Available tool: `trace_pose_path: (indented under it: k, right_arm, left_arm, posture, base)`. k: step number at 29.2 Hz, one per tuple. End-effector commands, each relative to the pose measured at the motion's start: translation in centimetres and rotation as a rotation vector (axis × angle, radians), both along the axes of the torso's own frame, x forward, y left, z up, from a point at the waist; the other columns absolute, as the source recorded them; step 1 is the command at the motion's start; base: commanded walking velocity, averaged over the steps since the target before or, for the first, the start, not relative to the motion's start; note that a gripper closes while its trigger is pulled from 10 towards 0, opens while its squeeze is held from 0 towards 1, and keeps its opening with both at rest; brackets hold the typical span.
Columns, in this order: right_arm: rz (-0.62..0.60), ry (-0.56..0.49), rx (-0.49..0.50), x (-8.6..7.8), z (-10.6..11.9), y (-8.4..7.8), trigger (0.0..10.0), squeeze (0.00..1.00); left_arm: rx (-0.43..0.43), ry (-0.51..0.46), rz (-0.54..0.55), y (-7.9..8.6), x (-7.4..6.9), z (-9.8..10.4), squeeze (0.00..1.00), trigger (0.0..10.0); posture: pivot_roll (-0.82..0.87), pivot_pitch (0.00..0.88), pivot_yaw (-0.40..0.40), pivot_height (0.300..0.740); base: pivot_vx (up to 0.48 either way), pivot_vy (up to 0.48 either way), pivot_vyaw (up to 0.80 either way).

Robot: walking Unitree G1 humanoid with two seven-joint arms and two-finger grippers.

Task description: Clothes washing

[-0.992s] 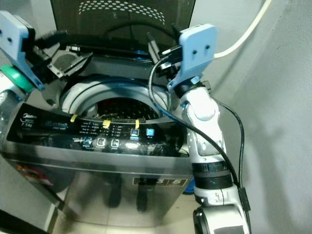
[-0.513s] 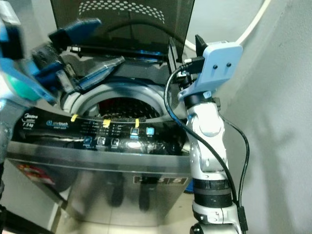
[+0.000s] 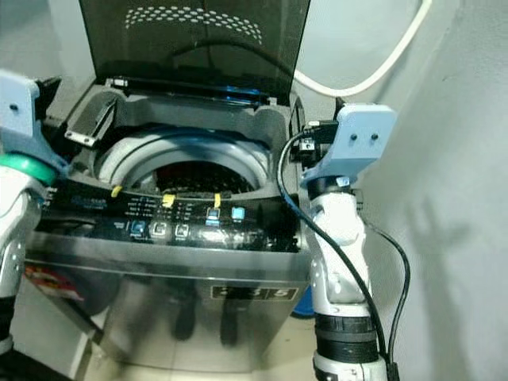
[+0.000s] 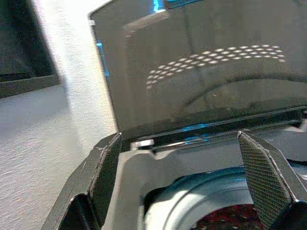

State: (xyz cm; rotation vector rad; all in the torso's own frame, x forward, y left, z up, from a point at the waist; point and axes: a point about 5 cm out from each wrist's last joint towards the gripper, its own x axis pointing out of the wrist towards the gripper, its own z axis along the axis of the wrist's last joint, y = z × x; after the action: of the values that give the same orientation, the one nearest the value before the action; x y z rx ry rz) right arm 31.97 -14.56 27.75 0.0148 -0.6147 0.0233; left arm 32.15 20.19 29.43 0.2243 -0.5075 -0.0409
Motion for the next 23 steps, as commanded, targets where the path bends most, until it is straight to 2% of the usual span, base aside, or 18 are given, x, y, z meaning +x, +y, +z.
trace_pose_path:
  k: [1, 13, 23]
  right_arm:
    - [0.005, 0.019, 0.003, 0.1, -0.6, -0.1, 10.0, 0.00]
    - [0.076, 0.056, 0.016, 1.1, -1.0, 1.2, 10.0, 0.00]
    - [0.083, 0.059, 0.016, 1.3, -1.1, 1.3, 10.0, 0.00]
  left_arm:
    - [-0.006, 0.012, 0.032, 0.3, 0.2, -0.8, 0.00, 10.0]
    - [-0.063, -0.018, 0.148, 1.5, 0.2, -1.2, 0.00, 10.0]
    - [-0.069, -0.022, 0.166, 1.5, 0.4, -1.4, 0.00, 10.0]
  posture:
    - [0.07, 0.011, -0.032, 0.740]
    - [0.08, 0.000, -0.061, 0.740]
    - [0.08, 0.001, -0.063, 0.740]
  base:
    - [0.000, 0.000, 0.00]
    - [0.000, 0.000, 0.00]
    - [0.000, 0.000, 0.00]
